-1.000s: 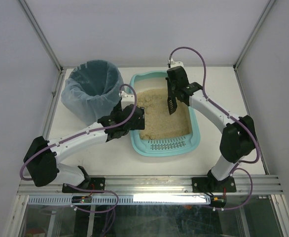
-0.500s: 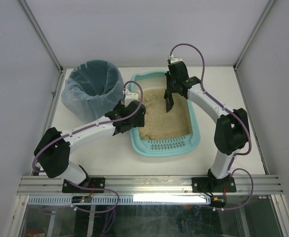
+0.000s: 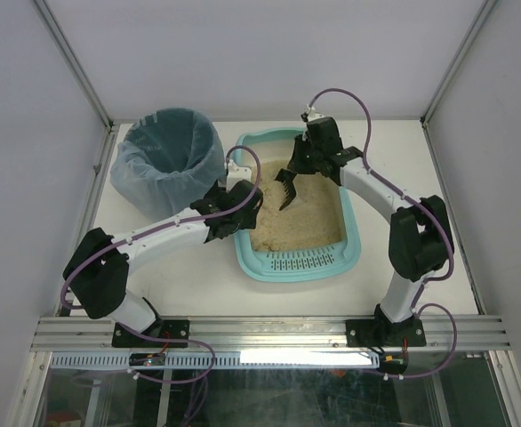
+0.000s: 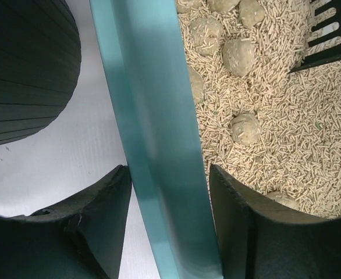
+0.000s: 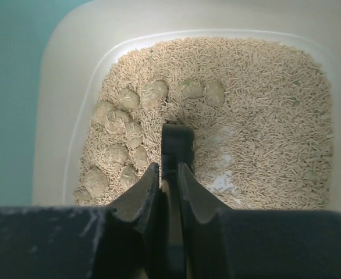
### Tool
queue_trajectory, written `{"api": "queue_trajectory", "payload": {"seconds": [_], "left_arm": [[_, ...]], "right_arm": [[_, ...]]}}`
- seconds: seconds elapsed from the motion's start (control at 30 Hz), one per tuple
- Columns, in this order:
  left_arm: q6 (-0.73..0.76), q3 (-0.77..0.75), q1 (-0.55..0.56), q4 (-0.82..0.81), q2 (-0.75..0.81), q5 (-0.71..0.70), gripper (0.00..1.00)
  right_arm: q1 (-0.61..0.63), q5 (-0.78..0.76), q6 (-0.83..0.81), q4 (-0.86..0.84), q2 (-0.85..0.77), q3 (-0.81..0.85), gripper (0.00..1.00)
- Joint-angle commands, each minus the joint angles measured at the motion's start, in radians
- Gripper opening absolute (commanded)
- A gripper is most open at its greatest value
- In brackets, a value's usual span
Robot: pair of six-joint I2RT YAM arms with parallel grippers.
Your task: Clean the litter box
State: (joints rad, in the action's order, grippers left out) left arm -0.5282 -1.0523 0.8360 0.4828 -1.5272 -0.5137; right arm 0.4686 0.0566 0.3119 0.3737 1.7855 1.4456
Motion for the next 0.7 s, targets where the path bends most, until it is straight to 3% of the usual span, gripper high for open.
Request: {"api": "queue_trajectory", "payload": {"seconds": [0.0, 0.43, 0.67], "left_arm": [[0.067, -0.038, -0.001, -0.084, -0.028, 0.057, 0.48], [0.102, -0.049, 0.001, -0.084, -0.054, 0.073, 0.42], [0.108, -0.032, 0.001, -0.084, -0.032, 0.058, 0.42]], "right_arm": [[0.025, 0.195, 0.12, -0.073, -0.007, -0.096, 0.0], [0.111, 0.312, 0.298, -0.321, 0.004, -0.293, 0.0], [0.088, 0.283, 0.352, -0.402, -0.097, -0.393, 0.0]]}}
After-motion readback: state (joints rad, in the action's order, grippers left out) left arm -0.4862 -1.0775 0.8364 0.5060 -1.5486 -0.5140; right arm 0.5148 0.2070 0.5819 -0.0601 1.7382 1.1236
